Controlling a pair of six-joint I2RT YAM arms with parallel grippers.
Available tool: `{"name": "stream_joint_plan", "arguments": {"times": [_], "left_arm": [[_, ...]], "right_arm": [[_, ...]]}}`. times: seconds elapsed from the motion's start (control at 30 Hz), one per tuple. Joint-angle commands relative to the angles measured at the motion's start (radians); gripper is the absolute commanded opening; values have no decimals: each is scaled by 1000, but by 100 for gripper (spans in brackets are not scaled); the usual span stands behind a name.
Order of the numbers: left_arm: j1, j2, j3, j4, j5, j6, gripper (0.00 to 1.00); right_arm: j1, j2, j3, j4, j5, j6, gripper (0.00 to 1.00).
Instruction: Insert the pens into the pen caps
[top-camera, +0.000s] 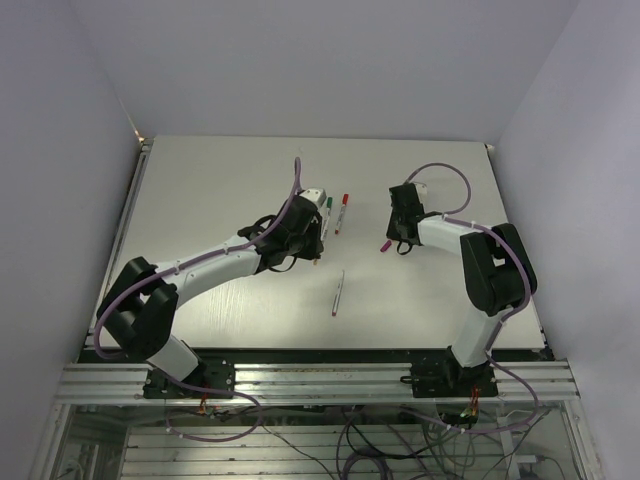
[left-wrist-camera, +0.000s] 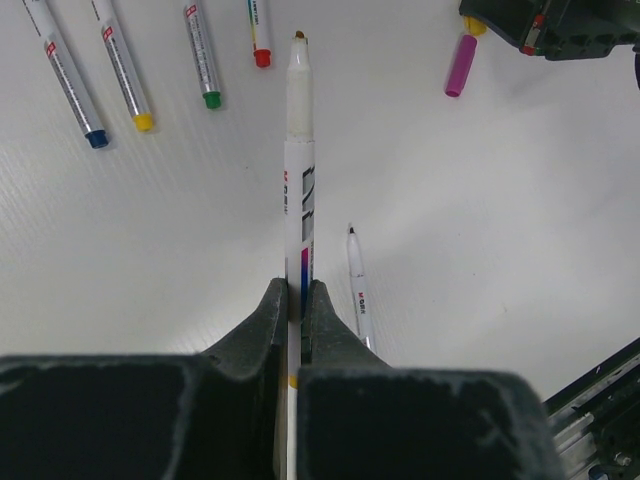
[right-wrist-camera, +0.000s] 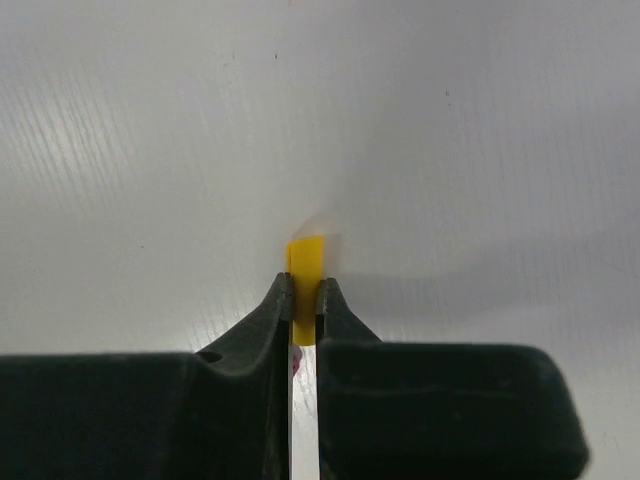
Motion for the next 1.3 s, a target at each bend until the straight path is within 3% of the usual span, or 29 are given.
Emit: {"name": "stream_joint_plan", "arguments": {"times": [0.0, 0.2, 0.37, 0.77, 1.27], "left_arm": [[7, 4, -4, 39, 33, 2, 7], [7, 19, 11, 69, 52, 30, 7], [8, 45, 73, 106, 78, 53, 7], [-58, 116, 210, 204, 172, 45, 7], [-100, 157, 261, 277, 216, 12, 7]], "right_arm": [[-7, 58, -48, -60, -32, 14, 0], [-12, -8, -35, -43, -35, 29, 0], [-10, -160, -16, 17, -43, 61, 0], [-11, -535, -98, 327, -140, 125, 0], [-12, -600, -195, 499, -275, 237, 0]]}}
